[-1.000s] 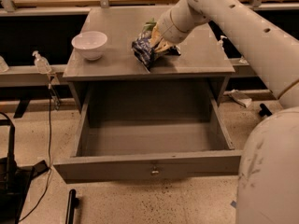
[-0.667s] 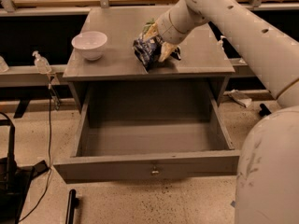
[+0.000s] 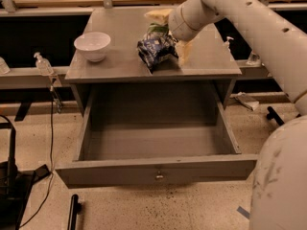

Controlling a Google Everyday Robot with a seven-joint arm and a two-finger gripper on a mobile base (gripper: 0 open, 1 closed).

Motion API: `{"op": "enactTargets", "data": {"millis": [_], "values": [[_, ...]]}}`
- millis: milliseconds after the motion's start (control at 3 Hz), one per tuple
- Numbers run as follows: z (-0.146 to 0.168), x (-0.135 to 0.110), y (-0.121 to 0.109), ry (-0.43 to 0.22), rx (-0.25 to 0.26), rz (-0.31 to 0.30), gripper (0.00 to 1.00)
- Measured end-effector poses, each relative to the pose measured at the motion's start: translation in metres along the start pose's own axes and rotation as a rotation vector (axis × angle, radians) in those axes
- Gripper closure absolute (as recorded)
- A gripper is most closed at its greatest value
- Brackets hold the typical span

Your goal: Pick blue chip bag from top drawer and place on counter

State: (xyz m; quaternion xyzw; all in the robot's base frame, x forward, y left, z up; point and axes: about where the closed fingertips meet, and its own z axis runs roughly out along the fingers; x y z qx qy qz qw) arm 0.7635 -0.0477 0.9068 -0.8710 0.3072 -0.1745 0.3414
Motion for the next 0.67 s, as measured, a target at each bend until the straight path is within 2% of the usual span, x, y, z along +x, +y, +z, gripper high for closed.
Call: {"op": "enactTargets", "data": {"millis": [333,667], "values": [[-0.0446,0.0262,0.0039,0.047,0.066,0.037,0.00],[-0.0444,0.0261,0.0039,0.047,0.066,0.037,0.00]]}}
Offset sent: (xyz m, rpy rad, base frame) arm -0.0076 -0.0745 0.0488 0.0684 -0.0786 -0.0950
